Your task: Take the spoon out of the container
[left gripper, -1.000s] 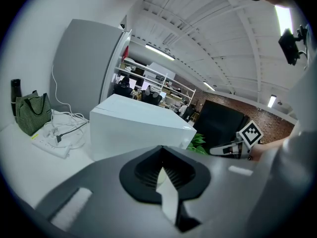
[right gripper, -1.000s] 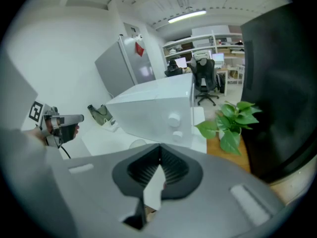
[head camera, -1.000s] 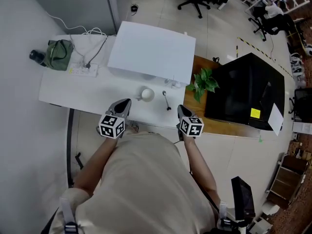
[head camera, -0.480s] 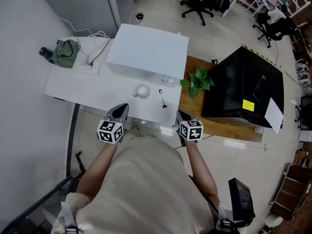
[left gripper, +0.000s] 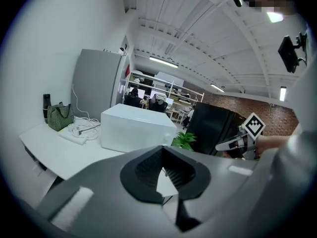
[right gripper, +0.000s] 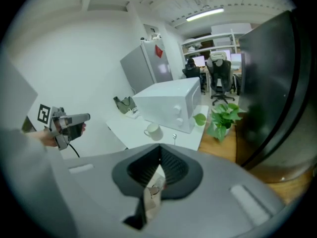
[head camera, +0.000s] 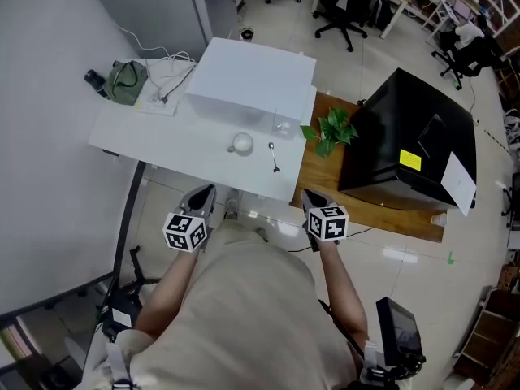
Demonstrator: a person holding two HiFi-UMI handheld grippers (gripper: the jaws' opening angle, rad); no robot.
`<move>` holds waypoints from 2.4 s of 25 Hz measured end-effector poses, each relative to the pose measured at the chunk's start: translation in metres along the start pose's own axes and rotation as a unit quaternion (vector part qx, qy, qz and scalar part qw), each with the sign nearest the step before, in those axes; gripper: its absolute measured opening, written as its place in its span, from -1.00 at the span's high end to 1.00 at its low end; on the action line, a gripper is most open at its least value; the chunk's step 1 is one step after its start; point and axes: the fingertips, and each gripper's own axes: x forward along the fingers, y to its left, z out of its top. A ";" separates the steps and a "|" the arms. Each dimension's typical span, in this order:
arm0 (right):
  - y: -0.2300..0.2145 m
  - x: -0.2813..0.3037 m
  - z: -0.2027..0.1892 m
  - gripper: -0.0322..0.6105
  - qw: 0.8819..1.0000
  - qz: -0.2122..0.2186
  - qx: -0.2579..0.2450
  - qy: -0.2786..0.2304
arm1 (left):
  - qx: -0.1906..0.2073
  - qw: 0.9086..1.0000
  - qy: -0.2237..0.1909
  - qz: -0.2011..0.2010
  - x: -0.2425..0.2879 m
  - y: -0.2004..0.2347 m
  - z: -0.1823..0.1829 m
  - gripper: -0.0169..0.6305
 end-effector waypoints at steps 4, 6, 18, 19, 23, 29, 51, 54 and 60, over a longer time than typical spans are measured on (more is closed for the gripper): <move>0.003 -0.018 -0.008 0.89 0.999 0.021 0.007 -0.039 | -0.014 1.000 -0.003 0.011 -0.019 -0.010 -0.013 0.94; 0.003 -0.023 -0.014 0.89 0.999 0.024 0.011 -0.047 | -0.020 1.000 -0.003 0.017 -0.027 -0.012 -0.017 0.94; 0.002 -0.050 -0.031 0.89 0.998 0.020 0.011 -0.050 | -0.023 1.000 0.014 0.007 -0.032 -0.020 -0.028 0.94; 0.002 -0.051 -0.032 0.89 0.999 0.018 0.009 -0.045 | -0.023 1.000 0.013 0.005 -0.030 -0.019 -0.027 0.94; 0.003 -0.051 -0.036 0.89 1.000 -0.001 -0.022 -0.013 | -0.024 1.000 0.007 -0.003 -0.023 -0.012 -0.021 0.94; 0.013 -0.044 -0.035 0.89 0.999 -0.007 -0.047 0.019 | -0.024 1.000 0.011 -0.008 -0.023 0.003 -0.023 0.94; 0.108 -0.008 -0.013 0.89 0.998 0.007 -0.013 0.059 | -0.016 0.997 0.039 -0.062 -0.037 0.080 -0.005 0.94; 0.115 -0.009 -0.008 0.89 0.999 0.006 -0.002 0.050 | -0.017 0.996 0.044 -0.074 -0.032 0.083 -0.007 0.94; 0.136 -0.009 0.005 0.89 0.999 0.026 0.023 0.016 | -0.013 0.995 0.045 -0.082 -0.030 0.090 -0.005 0.94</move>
